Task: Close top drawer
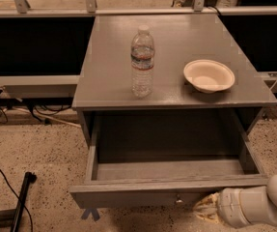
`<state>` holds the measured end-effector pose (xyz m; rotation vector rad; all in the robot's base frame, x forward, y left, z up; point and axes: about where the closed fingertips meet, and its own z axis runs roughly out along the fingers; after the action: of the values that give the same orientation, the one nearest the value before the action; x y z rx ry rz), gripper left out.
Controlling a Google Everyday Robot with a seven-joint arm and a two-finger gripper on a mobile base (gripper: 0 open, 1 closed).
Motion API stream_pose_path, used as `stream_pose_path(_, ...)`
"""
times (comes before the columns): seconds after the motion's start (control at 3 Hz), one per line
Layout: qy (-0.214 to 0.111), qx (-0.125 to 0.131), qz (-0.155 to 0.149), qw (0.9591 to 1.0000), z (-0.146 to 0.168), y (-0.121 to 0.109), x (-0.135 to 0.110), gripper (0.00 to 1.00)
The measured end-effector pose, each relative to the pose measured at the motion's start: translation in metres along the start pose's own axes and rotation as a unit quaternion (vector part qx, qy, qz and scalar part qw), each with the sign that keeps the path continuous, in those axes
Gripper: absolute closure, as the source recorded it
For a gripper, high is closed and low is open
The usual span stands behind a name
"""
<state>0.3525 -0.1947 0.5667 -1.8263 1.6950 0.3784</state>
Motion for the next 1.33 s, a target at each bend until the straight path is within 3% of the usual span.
stream_pose_path(1.33, -0.029, 0.000, 0.016, 0.9995, 0.074, -0.083, -0.009, 1.00)
